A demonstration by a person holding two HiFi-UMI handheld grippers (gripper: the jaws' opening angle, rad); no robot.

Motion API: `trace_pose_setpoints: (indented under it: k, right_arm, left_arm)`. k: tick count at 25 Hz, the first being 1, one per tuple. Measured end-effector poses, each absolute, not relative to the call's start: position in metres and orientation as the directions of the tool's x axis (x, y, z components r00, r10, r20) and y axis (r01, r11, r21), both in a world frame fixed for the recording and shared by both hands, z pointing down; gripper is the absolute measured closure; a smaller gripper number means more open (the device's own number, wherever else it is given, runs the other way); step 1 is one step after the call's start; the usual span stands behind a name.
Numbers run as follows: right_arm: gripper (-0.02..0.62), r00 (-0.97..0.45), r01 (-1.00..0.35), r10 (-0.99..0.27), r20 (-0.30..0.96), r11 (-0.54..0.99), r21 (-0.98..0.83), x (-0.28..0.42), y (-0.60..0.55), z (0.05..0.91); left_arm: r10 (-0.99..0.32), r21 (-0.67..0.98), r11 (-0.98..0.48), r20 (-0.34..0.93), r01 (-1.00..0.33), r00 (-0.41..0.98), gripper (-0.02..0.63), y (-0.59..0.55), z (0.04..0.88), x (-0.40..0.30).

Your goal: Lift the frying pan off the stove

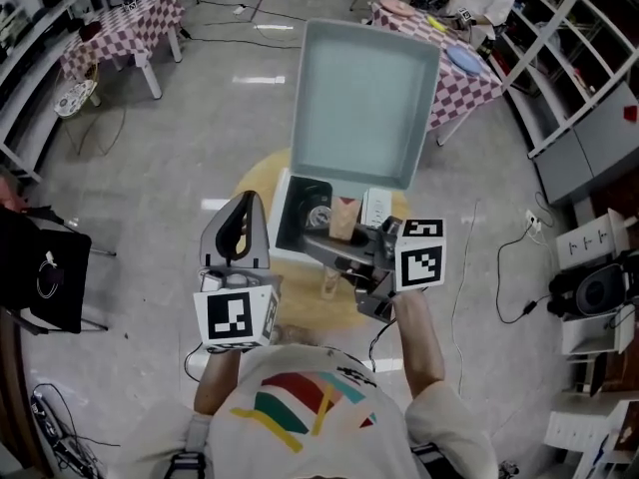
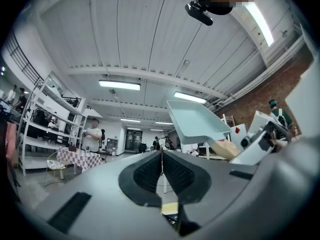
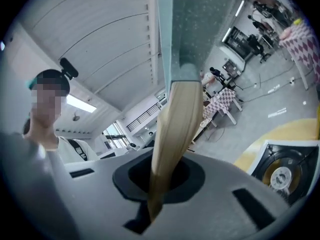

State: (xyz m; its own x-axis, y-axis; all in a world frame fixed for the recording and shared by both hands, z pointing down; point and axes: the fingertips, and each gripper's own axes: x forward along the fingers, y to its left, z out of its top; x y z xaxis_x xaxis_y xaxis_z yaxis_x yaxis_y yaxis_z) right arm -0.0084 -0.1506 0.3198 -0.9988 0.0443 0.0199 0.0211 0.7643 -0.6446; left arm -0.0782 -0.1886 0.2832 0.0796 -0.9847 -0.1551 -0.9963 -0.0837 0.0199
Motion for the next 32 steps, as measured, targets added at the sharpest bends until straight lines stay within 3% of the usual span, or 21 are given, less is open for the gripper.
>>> trace_pose_setpoints:
  k: [5,32]
  right_arm:
    - [0.595,-0.999,0.017,0.040,0.031,0.845,-0.534,-0.013,-0.133,0.310]
    - [0.595,-0.999,0.046,0.052,-0.003,0.853,-0.519,-0.002,-0.101,0.296]
  left_arm:
    - [-0.980,0.017,-0.094,-0.180,-0.995,0.090,0.600,-0.182,0.267,-0.078]
    - [-0.972,-0.005,-0.079,-0.222,-0.997,0.078,0.600,-0.164,0.254,-0.080]
